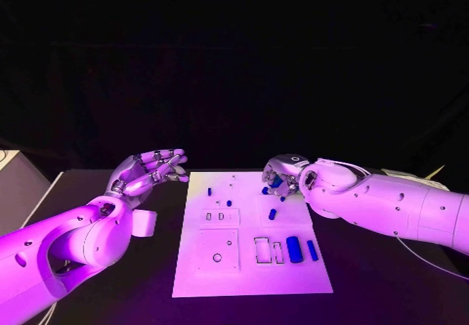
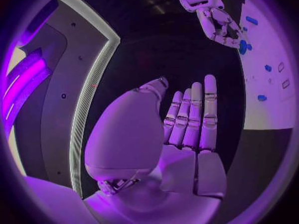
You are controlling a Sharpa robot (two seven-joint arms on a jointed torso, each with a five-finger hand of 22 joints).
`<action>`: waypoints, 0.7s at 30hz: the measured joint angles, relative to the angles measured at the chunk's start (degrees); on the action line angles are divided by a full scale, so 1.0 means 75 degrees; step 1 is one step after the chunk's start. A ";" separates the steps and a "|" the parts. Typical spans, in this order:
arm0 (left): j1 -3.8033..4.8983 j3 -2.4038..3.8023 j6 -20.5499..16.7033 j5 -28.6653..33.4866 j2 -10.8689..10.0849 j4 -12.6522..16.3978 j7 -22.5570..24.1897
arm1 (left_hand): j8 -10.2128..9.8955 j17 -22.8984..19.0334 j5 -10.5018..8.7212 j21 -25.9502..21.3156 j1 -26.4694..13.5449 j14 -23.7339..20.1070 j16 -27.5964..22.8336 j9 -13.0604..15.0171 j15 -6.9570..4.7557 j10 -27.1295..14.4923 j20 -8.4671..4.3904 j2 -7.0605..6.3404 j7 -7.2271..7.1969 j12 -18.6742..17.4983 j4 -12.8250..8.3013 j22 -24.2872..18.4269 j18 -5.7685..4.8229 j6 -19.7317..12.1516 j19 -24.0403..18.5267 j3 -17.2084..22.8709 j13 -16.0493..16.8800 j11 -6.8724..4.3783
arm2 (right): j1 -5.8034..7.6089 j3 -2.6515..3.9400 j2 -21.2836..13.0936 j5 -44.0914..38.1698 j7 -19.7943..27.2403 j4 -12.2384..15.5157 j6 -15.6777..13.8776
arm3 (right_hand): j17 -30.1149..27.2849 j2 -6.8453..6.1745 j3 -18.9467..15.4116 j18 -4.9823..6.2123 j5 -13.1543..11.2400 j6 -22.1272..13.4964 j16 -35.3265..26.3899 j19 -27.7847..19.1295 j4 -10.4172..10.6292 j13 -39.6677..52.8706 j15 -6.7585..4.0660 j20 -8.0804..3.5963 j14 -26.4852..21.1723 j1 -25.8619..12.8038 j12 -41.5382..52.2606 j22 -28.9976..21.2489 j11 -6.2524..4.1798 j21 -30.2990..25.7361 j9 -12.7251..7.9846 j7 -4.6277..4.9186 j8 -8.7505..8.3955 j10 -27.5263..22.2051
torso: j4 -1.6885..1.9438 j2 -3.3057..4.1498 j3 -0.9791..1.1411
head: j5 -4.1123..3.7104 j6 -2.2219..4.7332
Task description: Assemble the parts on the task board
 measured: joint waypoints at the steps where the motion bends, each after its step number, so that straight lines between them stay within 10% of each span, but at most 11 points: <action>1: 0.0000 0.0005 0.0001 -0.0001 -0.0007 0.0013 -0.0005 | 0.0000 0.0004 0.0000 0.0018 0.0000 -0.0001 0.0016 0.0000 -0.0001 0.0000 0.0000 0.0000 0.0000 0.0000 0.0000 0.0011 0.0000 0.0000 0.0000 0.0000 0.0000 0.0000 | -0.0003 0.0000 0.0009 -0.0077 -0.0049 0.0000 0.0014 | 0.0000 0.0000 -0.0009 -0.0001 -0.0002 0.0000 0.0000 0.0000 0.0009 0.0005 0.0000 0.0000 0.0000 0.0000 0.0000 0.0000 0.0009 0.0000 0.0001 0.0000 0.0000 -0.0014 | 0.0006 0.0012 0.0000 | -0.0004 0.0002; 21: 0.0000 0.0033 0.0013 -0.0028 -0.0066 0.0072 -0.0069 | -0.0045 0.0038 0.0000 0.0285 0.0000 -0.0096 0.0233 -0.0025 0.0040 -0.0097 0.0033 0.0000 0.0000 0.0000 0.0023 0.0164 -0.0001 0.0000 -0.0135 -0.0023 -0.0001 0.0013 | -0.0017 0.0001 0.0189 -0.0870 -0.0744 -0.0137 0.0101 | -0.0028 0.0051 0.0078 0.0000 0.0385 0.0029 0.0068 -0.0030 0.0137 0.0053 0.0000 0.0030 0.0000 0.0051 0.0000 0.0065 0.0026 0.0080 0.0189 0.0029 0.0047 -0.0050 | 0.0110 0.0194 -0.0026 | -0.0082 0.0092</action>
